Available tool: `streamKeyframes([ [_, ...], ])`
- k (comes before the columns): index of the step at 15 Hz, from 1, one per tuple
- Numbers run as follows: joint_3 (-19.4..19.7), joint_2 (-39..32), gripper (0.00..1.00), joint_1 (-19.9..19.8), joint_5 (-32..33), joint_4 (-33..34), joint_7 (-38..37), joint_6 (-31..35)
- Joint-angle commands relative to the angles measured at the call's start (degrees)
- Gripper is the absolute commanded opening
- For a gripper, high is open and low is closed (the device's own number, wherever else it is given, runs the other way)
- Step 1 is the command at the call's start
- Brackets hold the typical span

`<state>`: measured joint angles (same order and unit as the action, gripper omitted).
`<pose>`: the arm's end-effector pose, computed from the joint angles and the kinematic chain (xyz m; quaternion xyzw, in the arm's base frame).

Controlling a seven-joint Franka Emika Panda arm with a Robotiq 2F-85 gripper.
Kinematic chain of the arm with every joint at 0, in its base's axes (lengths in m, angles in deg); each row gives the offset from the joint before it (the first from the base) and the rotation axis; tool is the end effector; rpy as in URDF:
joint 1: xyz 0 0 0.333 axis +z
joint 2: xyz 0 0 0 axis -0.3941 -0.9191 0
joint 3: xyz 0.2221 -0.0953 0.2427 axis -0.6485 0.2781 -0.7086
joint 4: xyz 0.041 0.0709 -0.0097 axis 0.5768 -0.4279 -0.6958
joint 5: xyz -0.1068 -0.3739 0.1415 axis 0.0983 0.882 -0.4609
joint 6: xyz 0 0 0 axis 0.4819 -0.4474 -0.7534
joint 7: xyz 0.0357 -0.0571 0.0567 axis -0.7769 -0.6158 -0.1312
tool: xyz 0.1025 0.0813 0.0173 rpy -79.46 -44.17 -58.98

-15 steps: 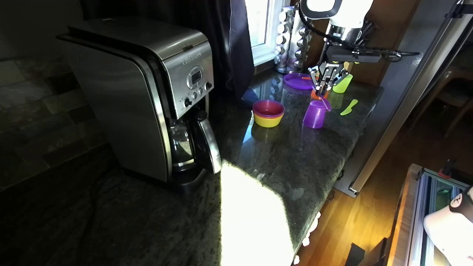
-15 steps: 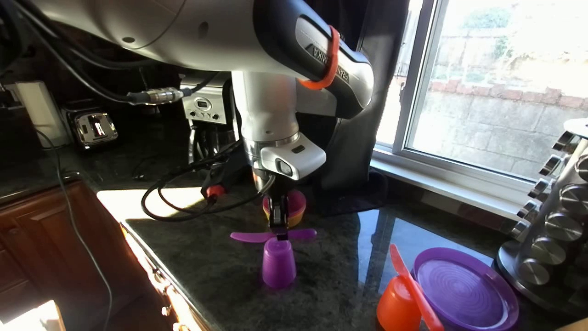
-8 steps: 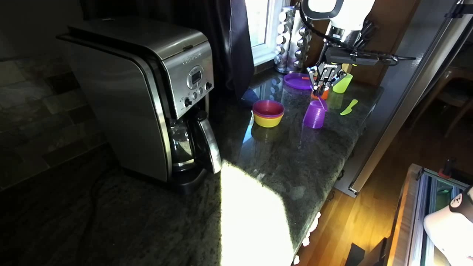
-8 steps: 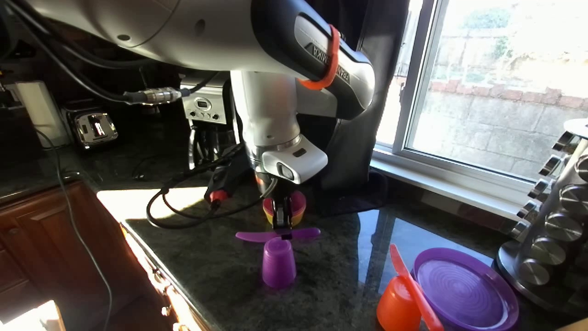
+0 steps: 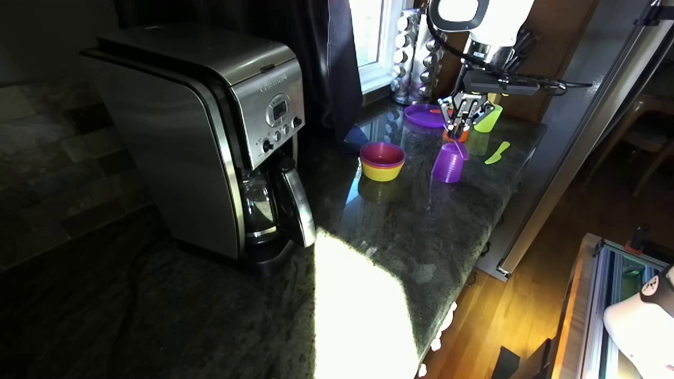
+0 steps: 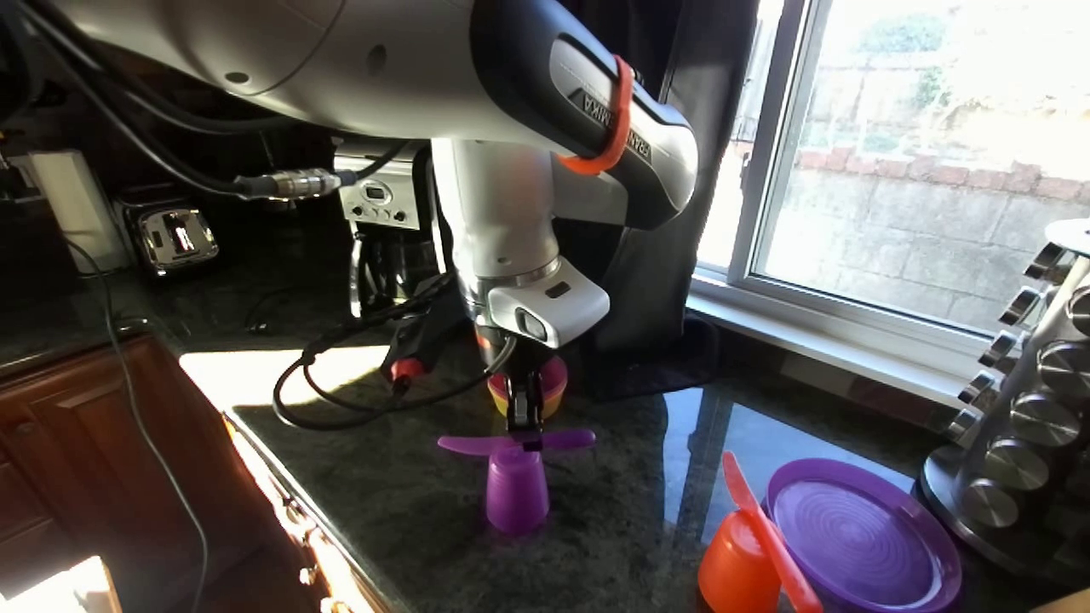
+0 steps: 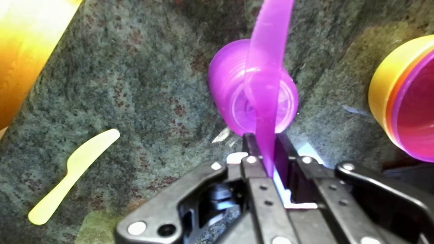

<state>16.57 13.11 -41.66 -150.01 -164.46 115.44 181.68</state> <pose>0.4824 -0.1562 0.3479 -0.9131 0.4029 -0.0626 0.0016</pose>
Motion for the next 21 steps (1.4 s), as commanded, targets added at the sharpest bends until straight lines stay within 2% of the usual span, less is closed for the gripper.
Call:
streamKeyframes([
  [1, 1.89, 0.78, 0.04, 1.58, -0.89, -0.31, -0.29, -1.18],
  [13, 5.39, 0.90, 0.04, 5.43, -0.89, 0.05, -0.44, -1.76],
  [19, 6.23, 0.94, 0.04, 6.17, -0.89, 0.16, -0.45, -1.96],
  [21, 6.26, 0.98, 0.23, 6.26, -0.89, 0.13, -0.43, -1.96],
])
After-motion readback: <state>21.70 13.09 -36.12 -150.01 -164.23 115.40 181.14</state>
